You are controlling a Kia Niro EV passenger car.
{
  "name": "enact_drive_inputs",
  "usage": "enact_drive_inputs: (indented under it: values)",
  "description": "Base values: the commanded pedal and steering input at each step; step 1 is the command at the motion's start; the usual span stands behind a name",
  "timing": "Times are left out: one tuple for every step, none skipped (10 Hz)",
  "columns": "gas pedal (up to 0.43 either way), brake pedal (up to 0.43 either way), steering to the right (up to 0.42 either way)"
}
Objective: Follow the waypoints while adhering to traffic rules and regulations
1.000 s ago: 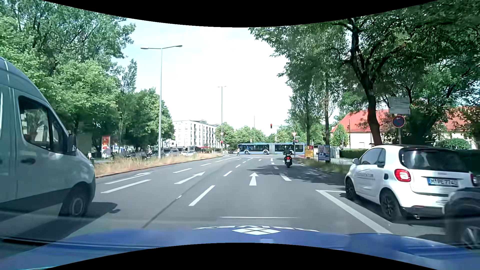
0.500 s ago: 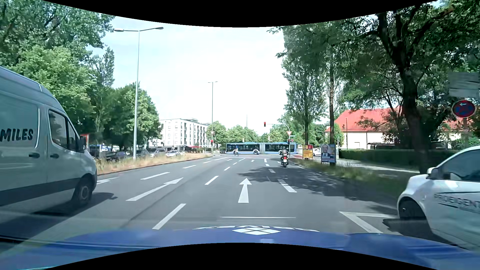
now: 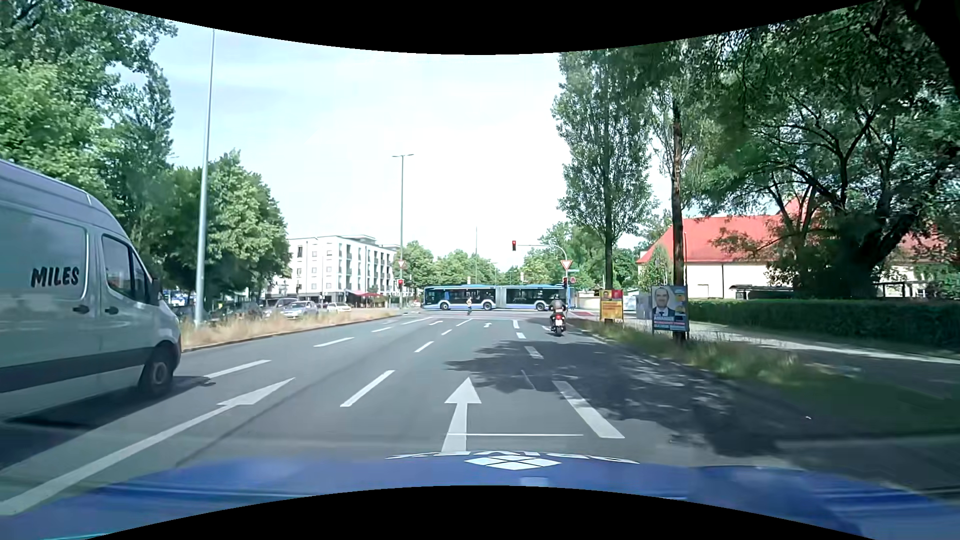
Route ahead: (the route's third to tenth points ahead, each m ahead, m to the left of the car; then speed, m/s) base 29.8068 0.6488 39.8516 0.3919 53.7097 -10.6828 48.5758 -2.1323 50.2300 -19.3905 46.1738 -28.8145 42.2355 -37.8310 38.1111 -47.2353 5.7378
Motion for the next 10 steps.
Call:
enact_drive_inputs:
  values:
    - [0.0, 0.0, 0.053]
    - [0.0, 0.0, 0.052]
    - [0.0, 0.0, 0.052]
    - [0.0, 0.0, 0.051]
    - [0.0, 0.0, 0.05]
    - [0.0, 0.0, 0.049]
    - [0.0, 0.0, 0.047]
    - [0.0, 0.03, 0.046]
    - [0.0, 0.073, 0.041]
    - [0.0, 0.079, 0.033]
